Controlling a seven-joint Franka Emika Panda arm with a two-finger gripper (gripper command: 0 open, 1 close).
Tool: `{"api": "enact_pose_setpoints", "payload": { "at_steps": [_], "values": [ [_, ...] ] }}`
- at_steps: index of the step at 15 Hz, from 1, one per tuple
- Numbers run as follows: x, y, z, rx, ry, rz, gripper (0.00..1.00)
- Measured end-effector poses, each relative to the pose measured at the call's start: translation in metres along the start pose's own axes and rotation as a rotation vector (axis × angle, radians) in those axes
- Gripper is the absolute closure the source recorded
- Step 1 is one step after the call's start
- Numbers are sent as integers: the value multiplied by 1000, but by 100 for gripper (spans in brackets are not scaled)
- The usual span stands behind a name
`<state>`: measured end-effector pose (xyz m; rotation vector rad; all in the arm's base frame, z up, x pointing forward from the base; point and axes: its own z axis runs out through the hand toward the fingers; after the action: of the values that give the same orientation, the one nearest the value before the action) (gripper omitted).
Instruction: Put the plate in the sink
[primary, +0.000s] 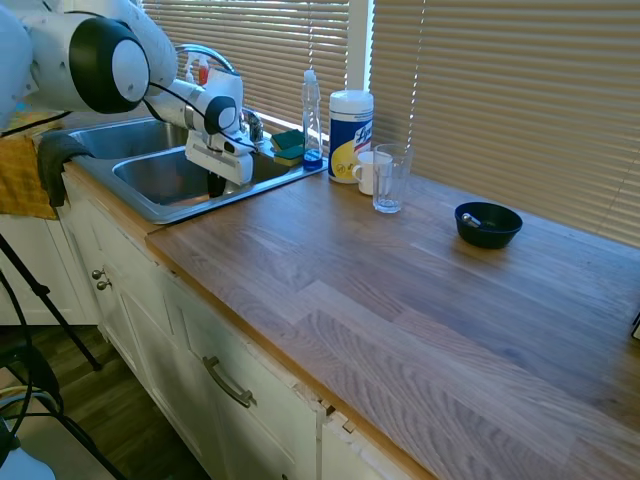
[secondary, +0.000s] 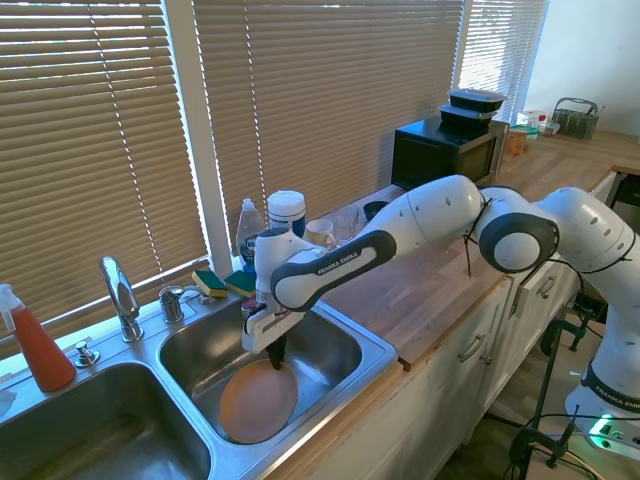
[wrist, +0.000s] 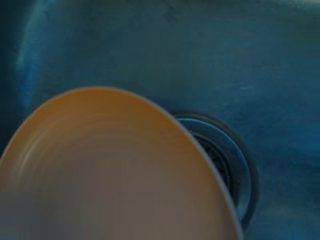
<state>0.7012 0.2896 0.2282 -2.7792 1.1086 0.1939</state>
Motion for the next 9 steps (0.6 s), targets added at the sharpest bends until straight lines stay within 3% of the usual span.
{"api": "enact_pose_setpoints", "payload": {
  "at_steps": [9],
  "values": [
    [13,-5,9,-63,9,68,0]
  ]
}}
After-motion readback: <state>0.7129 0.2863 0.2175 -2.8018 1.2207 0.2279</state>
